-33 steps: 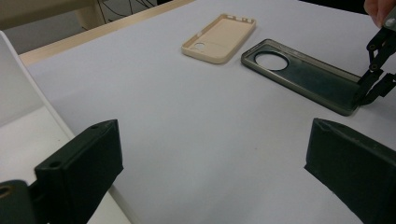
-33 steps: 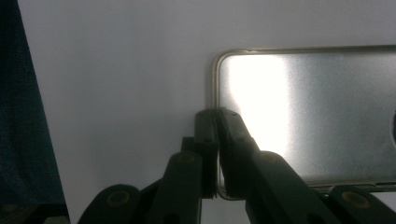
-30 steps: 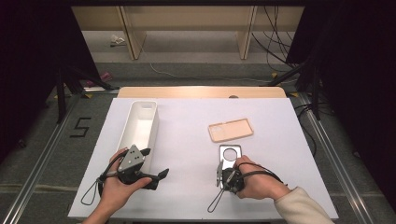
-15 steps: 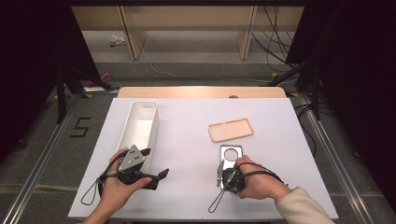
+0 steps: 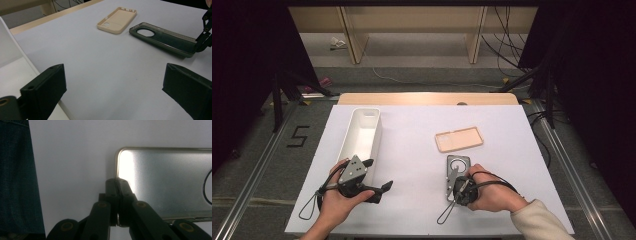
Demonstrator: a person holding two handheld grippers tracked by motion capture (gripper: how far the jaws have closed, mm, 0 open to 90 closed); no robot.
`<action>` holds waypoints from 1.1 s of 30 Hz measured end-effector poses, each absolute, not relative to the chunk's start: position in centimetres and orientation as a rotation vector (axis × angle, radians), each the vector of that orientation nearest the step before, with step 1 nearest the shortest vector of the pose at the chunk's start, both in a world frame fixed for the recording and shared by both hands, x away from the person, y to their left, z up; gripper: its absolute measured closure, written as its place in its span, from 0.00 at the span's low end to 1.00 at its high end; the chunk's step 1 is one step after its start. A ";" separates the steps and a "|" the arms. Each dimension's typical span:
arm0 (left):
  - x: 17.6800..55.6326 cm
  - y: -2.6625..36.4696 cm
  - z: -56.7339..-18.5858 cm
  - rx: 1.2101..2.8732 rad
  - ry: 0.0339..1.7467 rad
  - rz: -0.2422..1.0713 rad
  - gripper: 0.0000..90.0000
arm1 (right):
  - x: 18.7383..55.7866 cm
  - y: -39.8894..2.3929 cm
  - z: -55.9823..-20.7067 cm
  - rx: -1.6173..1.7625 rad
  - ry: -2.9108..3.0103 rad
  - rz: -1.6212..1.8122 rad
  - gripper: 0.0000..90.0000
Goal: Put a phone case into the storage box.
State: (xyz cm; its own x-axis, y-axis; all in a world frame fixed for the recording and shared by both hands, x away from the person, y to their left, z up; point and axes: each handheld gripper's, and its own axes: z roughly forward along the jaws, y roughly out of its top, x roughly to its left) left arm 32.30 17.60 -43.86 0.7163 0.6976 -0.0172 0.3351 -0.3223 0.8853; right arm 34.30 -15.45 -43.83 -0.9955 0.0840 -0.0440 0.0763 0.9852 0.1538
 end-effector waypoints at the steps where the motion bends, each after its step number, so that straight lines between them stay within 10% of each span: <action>1: 32.3 17.6 -43.9 1.928 0.796 0.458 0.04 | 34.3 -15.5 -43.8 0.135 3.084 0.252 0.99; 33: 32.3 17.6 -43.8 1.929 0.794 0.460 0.05 | 34.1 -15.3 -42.3 0.159 3.011 0.490 0.99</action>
